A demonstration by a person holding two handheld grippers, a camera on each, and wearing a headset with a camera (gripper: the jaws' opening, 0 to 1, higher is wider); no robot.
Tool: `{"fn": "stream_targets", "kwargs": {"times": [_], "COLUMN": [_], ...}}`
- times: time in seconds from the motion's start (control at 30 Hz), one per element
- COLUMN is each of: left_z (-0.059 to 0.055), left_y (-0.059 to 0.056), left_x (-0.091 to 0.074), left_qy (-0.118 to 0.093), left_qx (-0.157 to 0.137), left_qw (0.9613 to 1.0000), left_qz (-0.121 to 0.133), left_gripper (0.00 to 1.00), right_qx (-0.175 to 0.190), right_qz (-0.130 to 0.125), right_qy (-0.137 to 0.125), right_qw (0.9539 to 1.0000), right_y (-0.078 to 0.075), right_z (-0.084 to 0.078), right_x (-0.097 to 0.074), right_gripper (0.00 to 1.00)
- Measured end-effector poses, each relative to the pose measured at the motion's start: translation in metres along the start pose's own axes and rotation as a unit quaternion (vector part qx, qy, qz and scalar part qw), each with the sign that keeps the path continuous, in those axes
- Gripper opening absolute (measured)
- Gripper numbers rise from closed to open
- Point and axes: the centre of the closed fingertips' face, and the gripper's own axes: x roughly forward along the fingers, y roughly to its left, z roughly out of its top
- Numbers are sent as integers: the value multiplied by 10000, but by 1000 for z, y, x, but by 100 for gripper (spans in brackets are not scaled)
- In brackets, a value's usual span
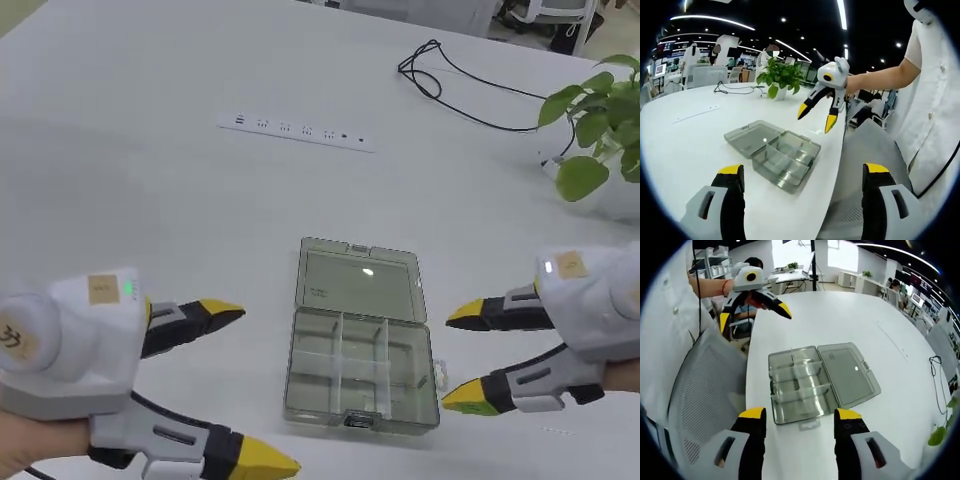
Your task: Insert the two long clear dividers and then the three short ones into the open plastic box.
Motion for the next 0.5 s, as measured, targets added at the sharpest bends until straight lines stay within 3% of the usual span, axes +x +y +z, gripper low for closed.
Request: {"fn": "stream_targets", "kwargs": {"times": [0.5], "left_z": [0], "left_y": [3], "left_x": [0], "left_qy": [10], "left_qx": [-19], "left_qw": [10000], "left_qz": [32], "left_gripper": [100], "right_qx": [121], "right_qz": [-90], "right_qy": [572], "right_qw": [9982], "right_y": [-3], "right_z": [-62], "right_x": [-26], "right_gripper": [64]}}
